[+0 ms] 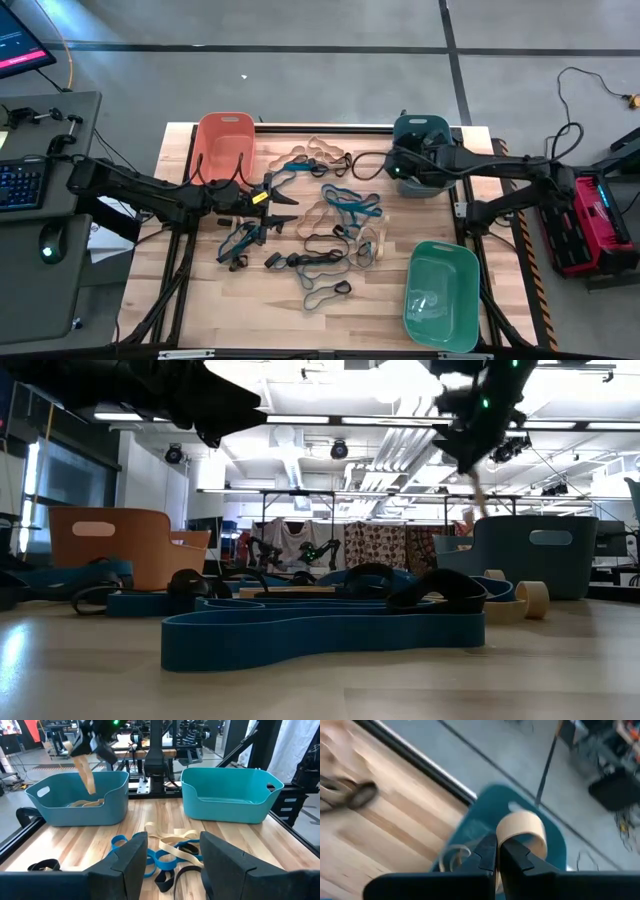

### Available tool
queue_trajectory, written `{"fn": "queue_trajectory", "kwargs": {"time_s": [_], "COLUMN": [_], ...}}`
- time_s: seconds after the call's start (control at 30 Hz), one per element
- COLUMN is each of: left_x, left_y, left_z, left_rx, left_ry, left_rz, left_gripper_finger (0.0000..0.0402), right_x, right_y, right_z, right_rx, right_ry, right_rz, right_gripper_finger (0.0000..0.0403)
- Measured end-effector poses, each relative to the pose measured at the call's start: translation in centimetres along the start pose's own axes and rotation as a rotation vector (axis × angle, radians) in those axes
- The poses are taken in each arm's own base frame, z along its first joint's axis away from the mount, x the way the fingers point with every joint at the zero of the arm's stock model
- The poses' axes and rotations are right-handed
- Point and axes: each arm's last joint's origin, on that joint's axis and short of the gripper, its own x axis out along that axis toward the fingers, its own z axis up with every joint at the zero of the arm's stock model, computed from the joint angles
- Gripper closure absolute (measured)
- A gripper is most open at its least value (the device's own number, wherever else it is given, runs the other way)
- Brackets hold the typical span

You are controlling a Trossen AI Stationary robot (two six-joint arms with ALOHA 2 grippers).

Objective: Sort rubber bands into baskets
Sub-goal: Put the white rubber band into the blue bin

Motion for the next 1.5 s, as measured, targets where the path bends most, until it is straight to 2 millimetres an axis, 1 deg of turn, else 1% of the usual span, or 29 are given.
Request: {"fn": "queue_trajectory", "kwargs": {"time_s": [0.13, 0.3, 0.43, 0.57, 0.63, 0.7, 0.97, 1.03, 1.1, 1.2, 1.27, 1.37, 1.5], "left_x": [0.0, 0.0, 0.0, 0.0, 0.0, 0.0, 0.0, 0.0, 0.0, 0.0, 0.0, 0.0, 0.0], "left_y": [0.0, 0.0, 0.0, 0.0, 0.0, 0.0, 0.0, 0.0, 0.0, 0.0, 0.0, 0.0, 0.0], "left_z": [-0.1, -0.2, -0.2, -0.2, -0.2, -0.3, -0.4, -0.4, -0.4, -0.4, -0.4, -0.4, -0.5], "left_rx": [0.001, 0.001, 0.001, 0.001, 0.001, 0.000, 0.001, 0.001, 0.001, 0.002, 0.003, 0.002, 0.000], "left_ry": [0.009, 0.017, 0.017, 0.020, 0.024, 0.028, 0.046, 0.047, 0.047, 0.047, 0.046, 0.047, 0.053], "left_rz": [-0.001, -0.002, -0.001, -0.003, -0.003, -0.003, -0.004, -0.004, -0.004, -0.003, -0.003, -0.003, -0.003], "left_gripper_finger": [0.0227, 0.0227, 0.0227, 0.0227, 0.0227, 0.0227, 0.0227, 0.0227, 0.0227, 0.0227, 0.0227, 0.0227, 0.0227], "right_x": [2.7, 5.4, 6.9, 7.7, 7.8, 7.8, 7.8, 7.8, 7.8, 7.5, 7.0, 5.9, 4.2], "right_y": [-0.6, -1.3, -1.7, -2.1, -2.2, -2.2, -2.2, -2.2, -2.2, -2.4, -2.4, -2.4, -1.9], "right_z": [-1.5, -3.3, -4.3, -4.8, -4.7, -4.7, -4.7, -4.7, -4.7, -4.4, -3.8, -2.5, -0.9], "right_rx": [0.015, 0.049, 0.061, 0.092, 0.087, 0.075, 0.090, 0.092, 0.099, 0.107, 0.102, 0.093, 0.078], "right_ry": [0.116, 0.216, 0.264, 0.296, 0.296, 0.297, 0.297, 0.297, 0.298, 0.302, 0.285, 0.248, 0.180], "right_rz": [-0.014, -0.031, -0.021, -0.021, -0.023, -0.022, -0.024, -0.024, -0.025, -0.028, -0.033, -0.020, 0.030], "right_gripper_finger": [0.0403, 0.0403, 0.0403, 0.0402, 0.0395, 0.0376, 0.0258, 0.0238, 0.0226, 0.0226, 0.0236, 0.0265, 0.0318]}}
